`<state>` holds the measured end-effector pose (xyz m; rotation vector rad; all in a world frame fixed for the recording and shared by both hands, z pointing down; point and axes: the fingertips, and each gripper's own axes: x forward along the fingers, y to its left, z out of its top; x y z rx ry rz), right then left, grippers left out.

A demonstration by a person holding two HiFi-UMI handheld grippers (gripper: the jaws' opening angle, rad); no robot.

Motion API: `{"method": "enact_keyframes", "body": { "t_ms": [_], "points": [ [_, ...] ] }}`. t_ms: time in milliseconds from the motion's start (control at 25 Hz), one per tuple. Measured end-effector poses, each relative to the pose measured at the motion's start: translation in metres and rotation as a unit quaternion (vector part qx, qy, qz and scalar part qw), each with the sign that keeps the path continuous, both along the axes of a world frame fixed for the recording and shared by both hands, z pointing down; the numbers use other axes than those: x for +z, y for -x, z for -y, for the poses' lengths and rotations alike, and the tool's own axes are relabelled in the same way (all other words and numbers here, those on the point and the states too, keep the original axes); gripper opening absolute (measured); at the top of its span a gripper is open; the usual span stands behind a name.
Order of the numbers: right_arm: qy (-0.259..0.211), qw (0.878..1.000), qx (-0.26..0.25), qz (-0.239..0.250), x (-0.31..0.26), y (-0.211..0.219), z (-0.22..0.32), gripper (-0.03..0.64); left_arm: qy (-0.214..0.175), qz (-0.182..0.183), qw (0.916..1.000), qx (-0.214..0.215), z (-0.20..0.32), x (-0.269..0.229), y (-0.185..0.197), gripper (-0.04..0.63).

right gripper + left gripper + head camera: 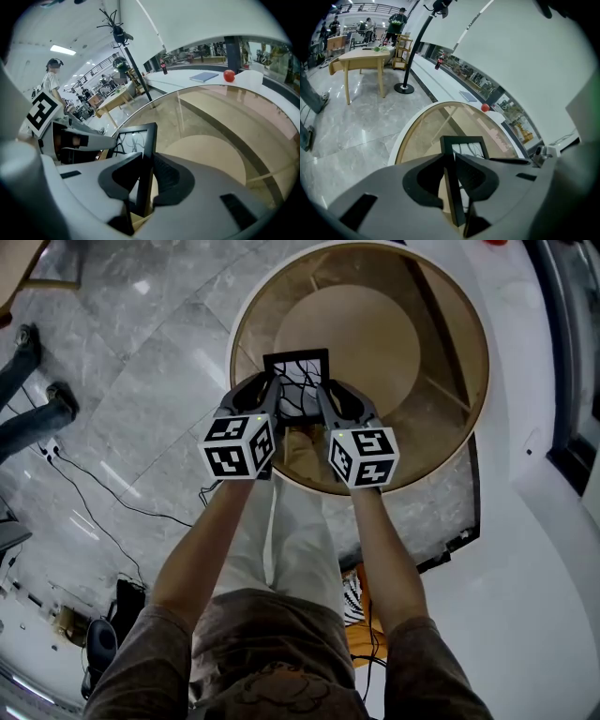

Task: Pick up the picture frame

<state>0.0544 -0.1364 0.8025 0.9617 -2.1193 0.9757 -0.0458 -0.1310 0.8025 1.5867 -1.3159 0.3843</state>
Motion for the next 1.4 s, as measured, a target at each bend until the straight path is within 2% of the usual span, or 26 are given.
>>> {"method": "enact_keyframes", "body": {
  "t_ms": [360, 520, 720, 1080, 1400],
  "points": [
    [-0.021, 0.999, 0.025, 0.010, -0.048, 0.003, 0.003, 0.089, -0.026, 0.000, 0.9996, 0.011, 0.006, -0.050, 0.004, 0.086],
    [-0.029, 0.999, 0.037, 0.015, -0.084, 0.005, 0.002, 0.087, -0.043, 0.000, 0.9990, 0.013, 0.006, -0.092, 0.006, 0.084],
    [-0.060, 0.997, 0.047, 0.019, -0.150, 0.006, 0.007, 0.087, -0.080, -0.001, 0.9967, 0.016, 0.012, -0.163, 0.007, 0.083],
    [-0.134, 0.988, 0.072, 0.026, -0.286, -0.007, 0.008, 0.086, -0.164, 0.003, 0.9855, 0.043, 0.015, -0.302, -0.005, 0.083],
    [-0.183, 0.978, 0.088, 0.040, -0.369, -0.022, -0.002, 0.086, -0.228, 0.017, 0.9700, 0.083, 0.004, -0.393, -0.022, 0.083]
  ]
}}
